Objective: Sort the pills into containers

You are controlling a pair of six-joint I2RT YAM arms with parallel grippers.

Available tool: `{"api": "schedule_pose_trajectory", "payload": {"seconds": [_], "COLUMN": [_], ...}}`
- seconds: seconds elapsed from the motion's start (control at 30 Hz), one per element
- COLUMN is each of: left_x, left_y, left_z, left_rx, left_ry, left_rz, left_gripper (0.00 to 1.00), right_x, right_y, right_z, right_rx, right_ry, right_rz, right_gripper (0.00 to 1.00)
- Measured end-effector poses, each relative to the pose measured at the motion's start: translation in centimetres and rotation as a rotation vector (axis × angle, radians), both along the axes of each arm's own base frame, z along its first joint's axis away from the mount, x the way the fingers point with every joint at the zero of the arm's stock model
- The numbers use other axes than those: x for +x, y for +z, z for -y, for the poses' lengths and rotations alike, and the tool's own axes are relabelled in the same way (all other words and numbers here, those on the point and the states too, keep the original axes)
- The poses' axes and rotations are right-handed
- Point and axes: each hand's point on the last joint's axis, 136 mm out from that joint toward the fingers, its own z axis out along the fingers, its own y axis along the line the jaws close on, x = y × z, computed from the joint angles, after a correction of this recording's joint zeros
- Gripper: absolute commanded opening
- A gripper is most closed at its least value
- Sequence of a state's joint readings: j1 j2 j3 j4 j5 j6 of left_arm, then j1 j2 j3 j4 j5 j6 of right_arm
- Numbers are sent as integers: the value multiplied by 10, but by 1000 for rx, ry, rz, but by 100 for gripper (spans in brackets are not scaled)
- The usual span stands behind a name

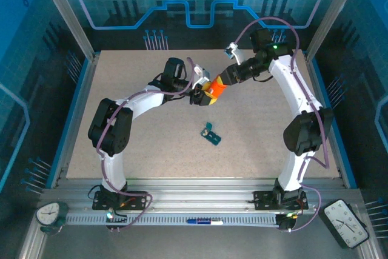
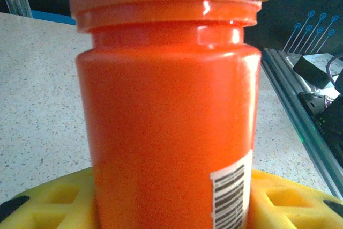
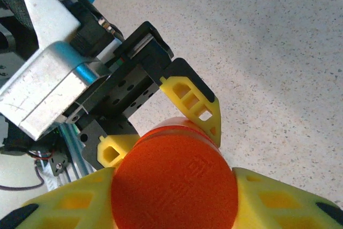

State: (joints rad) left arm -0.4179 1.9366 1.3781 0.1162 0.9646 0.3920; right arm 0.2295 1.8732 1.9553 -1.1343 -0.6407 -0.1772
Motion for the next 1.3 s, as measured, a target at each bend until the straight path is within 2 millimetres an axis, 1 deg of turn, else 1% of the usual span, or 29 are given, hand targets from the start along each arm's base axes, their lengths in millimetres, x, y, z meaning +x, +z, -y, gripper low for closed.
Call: {"api": "schedule_pose_trajectory", "payload": {"seconds": [0.1,0.17,0.3,0.4,0.6,0.67,0.77,0.87,0.93,1.03,1.17,1.23,1.3], "left_x": [2,4,11,14,18,20,22,23,22,23,19,16,12], "left_y": [-1,-3,-8,-15,-36,-40,-41,-40,-35,-19,1,10,19], "left_z": [-1,-2,-3,-4,-8,-10,-11,-11,-8,-2,4,6,7], "left_rx": [6,14,38,65,126,137,144,141,122,79,26,4,-10], "left_ry": [10,25,68,102,164,179,192,193,183,158,104,71,39], "left_rz": [-4,-9,-3,0,-4,-5,-1,3,18,47,58,59,50], "left_gripper": [0,0,0,0,0,0,0,0,0,0,0,0,0], "right_x": [2,4,10,14,20,22,25,26,25,22,19,16,12], "right_y": [-3,-5,-11,-18,-41,-45,-44,-43,-40,-31,-1,17,30], "right_z": [-1,-1,0,0,-4,-4,-5,-4,-3,3,17,24,29], "right_rx": [7,13,17,9,29,44,61,71,84,99,113,119,120], "right_ry": [-7,-23,-100,-187,-324,-350,-374,-382,-375,-347,-285,-242,-196], "right_rz": [0,0,-10,-37,-99,-117,-128,-136,-148,-152,-86,-25,35], "right_gripper": [38,38,36,36,37,39,45,59,69,79,82,82,82]}}
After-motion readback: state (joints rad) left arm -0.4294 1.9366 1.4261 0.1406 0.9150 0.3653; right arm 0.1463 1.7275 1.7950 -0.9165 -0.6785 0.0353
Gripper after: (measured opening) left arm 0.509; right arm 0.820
